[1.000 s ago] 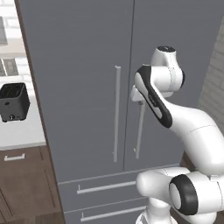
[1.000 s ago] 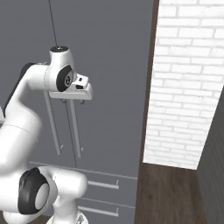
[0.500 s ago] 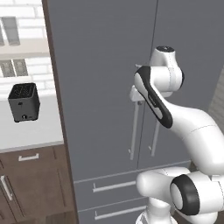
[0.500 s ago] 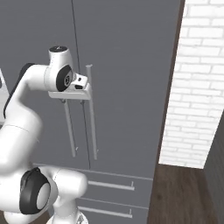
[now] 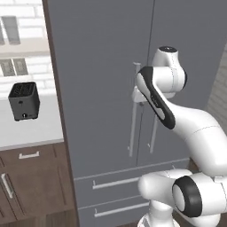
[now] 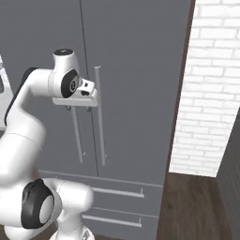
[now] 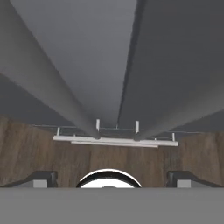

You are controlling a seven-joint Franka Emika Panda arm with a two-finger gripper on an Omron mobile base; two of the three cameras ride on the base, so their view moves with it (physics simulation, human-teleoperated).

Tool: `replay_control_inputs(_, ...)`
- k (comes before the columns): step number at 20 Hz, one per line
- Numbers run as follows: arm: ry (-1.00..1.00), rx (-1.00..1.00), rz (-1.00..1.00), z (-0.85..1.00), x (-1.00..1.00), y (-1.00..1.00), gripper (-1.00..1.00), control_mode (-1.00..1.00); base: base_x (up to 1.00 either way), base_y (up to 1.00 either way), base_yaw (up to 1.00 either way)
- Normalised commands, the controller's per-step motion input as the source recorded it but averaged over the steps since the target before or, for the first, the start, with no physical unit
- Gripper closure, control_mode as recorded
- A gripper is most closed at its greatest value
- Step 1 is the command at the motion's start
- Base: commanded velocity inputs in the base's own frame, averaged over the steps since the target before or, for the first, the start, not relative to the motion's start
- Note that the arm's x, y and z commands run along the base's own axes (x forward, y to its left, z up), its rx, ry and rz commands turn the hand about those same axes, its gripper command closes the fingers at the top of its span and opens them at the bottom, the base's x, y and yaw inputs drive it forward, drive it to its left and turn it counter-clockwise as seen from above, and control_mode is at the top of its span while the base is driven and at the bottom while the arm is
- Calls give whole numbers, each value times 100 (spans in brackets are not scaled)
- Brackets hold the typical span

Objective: Take the strawberry from the fridge and place it on top of the pancake, located on the dining counter.

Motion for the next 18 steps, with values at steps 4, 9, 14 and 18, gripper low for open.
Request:
replay_control_inputs(4, 0, 0, 0, 0, 0, 0, -100, 100, -55, -6, -6)
replay_control_inputs(9, 0, 0, 0, 0, 0, 0, -100, 100, -73, -14, -10)
replay_control_inputs(14, 0, 0, 0, 0, 0, 0, -100, 100, -74, -16, -9)
replay_control_inputs(18, 0, 0, 0, 0, 0, 0, -100, 100, -50, -8, -4)
